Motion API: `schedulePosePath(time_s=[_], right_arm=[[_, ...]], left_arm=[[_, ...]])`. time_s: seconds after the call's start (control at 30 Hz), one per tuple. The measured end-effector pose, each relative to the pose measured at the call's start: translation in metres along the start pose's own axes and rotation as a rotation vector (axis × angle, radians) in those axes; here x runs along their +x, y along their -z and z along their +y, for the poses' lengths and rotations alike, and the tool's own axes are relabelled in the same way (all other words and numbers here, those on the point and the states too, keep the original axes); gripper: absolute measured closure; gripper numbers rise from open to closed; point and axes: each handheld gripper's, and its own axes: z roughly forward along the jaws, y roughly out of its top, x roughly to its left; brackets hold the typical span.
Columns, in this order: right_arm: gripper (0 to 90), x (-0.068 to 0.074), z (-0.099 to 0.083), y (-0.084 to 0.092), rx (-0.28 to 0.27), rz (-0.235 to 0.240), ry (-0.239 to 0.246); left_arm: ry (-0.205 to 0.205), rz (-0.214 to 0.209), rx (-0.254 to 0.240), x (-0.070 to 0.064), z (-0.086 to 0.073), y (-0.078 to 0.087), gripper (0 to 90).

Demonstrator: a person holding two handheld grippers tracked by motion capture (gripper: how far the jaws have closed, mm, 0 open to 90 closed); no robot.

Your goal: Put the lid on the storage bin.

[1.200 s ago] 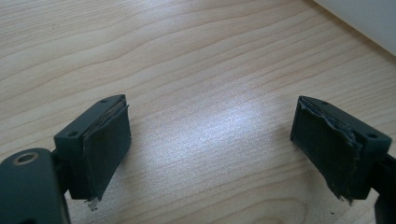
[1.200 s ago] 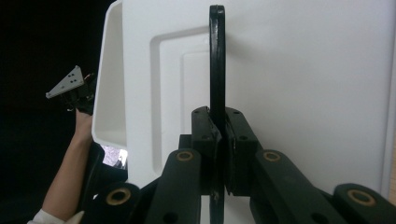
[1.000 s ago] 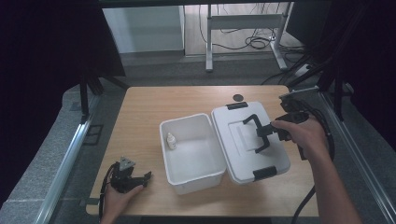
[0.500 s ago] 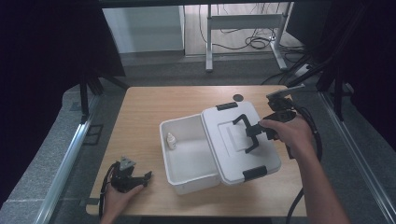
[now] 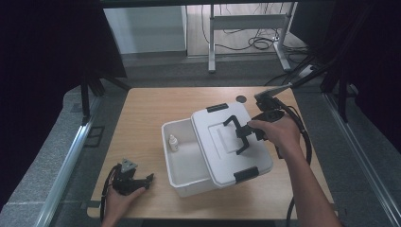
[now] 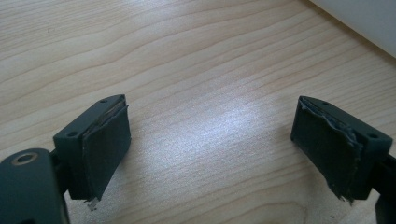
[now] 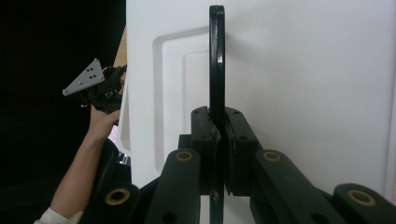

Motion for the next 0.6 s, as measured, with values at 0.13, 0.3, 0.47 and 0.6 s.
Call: schedulePosePath(time_s=[0.13,0.3,0.47,0.6], right_arm=[[84.2,0.004,0.001,-0.005,0.010,0.002,0.007],[84.2,0.009,0.004,-0.008,0.016,0.001,0.018],[84.2,0.015,0.007,-0.013,0.019,0.001,0.020],[84.2,0.022,0.010,-0.019,0.027,0.000,0.023]], left_arm=[[0.000,-0.001,0.000,0.000,0.000,0.000,11.8],[0.000,0.000,0.000,0.000,0.000,0.000,11.8],[0.000,-0.001,0.000,0.000,0.000,0.000,11.8],[0.000,-0.001,0.000,0.000,0.000,0.000,11.8]])
